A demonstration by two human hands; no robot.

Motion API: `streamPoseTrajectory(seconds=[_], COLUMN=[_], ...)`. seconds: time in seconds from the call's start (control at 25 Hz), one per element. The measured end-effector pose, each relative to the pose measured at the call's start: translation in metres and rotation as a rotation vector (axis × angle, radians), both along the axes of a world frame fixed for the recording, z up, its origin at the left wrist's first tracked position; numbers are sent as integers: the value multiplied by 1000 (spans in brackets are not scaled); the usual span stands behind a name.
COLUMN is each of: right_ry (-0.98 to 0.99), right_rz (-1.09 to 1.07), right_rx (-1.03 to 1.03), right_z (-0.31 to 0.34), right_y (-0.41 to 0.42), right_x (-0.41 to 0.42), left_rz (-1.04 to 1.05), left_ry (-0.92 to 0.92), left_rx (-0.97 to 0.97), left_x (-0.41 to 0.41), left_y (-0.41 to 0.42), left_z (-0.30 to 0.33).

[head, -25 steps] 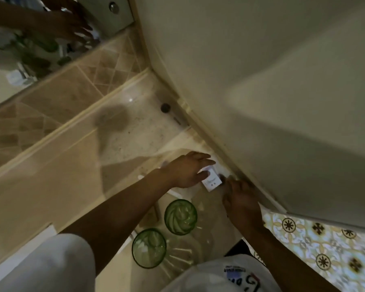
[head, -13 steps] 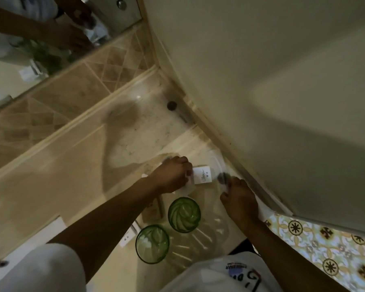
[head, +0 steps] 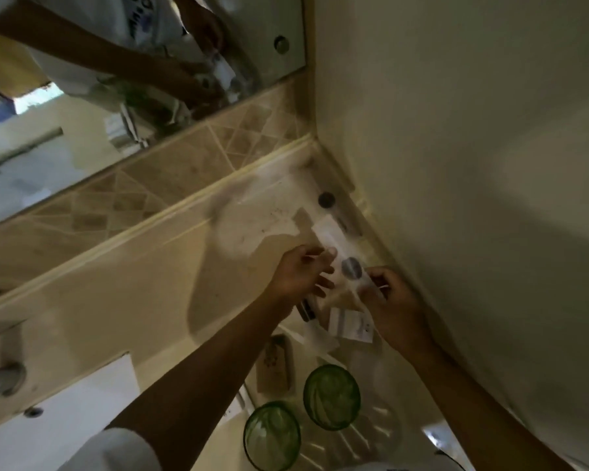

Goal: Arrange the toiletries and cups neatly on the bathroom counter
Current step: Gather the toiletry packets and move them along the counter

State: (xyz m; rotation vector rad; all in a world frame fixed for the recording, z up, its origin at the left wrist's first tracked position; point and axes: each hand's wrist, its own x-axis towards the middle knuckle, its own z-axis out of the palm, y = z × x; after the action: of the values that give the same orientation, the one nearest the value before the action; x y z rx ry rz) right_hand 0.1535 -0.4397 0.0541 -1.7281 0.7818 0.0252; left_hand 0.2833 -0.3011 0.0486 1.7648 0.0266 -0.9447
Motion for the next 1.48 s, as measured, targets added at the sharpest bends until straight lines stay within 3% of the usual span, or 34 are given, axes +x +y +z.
streamPoseTrajectory(seconds=[0.04, 0.16, 0.24, 0.32, 0.52, 0.76, 0.84, 1.0, 1.24, 1.36, 1.48], right_ry=[-43, -168, -203, -202, -86, 8, 63, 109, 80, 157, 112], right_rz=[77, 281, 359, 366, 224, 146, 118, 274, 324, 363, 294], right_rx=[-84, -592, -699, -622, -210, -53, -88, -298, -605, -782, -793], right_z=[1, -7, -14, -20, -26, -30, -33, -42, -60, -66, -72], right_y=[1, 9, 17, 23, 19, 17, 18, 21, 23, 25, 28], right_x=[11, 39, 51, 59, 72, 81, 83, 87, 114, 116, 113], left_rz=[56, 216, 260, 284, 322, 438, 411, 394, 224, 8, -418], left_ry=[0, 89, 112, 88, 67, 157, 75, -8, -280, -597, -1001], left_rx=[-45, -212, -264, -247, -336, -328, -187, 172, 466, 540, 485], left_x=[6, 21, 29, 38, 55, 68, 74, 100, 136, 127, 111], left_y=[0, 5, 13, 23, 43, 38, 31, 11, -9, 0, 18], left_z=[2, 1, -5, -9, -22, -39, -46, -63, -77, -76, -80])
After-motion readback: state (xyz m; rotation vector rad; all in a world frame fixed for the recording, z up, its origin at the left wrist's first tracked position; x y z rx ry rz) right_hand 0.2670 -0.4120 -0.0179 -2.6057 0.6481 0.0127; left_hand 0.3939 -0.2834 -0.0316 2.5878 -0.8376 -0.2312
